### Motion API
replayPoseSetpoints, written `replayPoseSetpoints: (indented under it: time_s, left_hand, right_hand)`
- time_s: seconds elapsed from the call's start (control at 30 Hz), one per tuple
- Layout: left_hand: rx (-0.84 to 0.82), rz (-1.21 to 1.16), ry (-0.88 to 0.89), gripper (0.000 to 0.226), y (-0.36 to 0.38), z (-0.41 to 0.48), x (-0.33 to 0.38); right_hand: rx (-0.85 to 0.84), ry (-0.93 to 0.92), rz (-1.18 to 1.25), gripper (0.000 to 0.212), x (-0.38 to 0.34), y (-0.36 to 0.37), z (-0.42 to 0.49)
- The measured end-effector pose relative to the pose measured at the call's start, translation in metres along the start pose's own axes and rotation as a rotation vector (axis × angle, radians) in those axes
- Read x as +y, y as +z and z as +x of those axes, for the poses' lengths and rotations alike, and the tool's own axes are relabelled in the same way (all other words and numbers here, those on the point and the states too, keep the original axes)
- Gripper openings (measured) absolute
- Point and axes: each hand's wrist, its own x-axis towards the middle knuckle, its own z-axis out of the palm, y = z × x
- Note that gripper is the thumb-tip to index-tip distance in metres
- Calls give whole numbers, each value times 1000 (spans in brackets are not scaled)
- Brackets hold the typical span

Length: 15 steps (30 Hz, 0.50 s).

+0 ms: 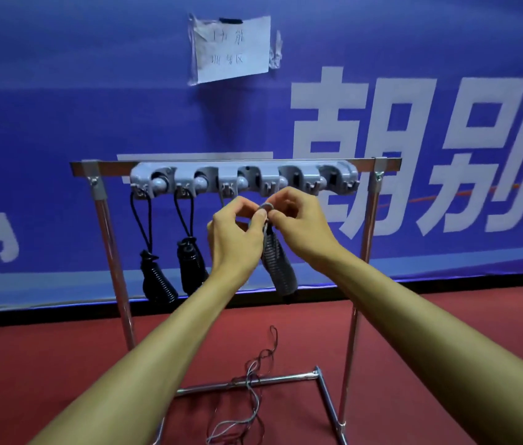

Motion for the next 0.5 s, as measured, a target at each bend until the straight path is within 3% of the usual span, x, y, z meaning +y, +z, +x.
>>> replayPoseSetpoints:
  time_s: [0.3, 0.5]
  left_hand:
    - [112, 142, 8, 14, 30, 40, 25]
    - [81, 159, -11, 16, 37, 50, 25]
  right_hand:
    - [423, 162, -45, 9, -19, 15, 30]
    - [432, 257, 31, 11, -8, 12, 47]
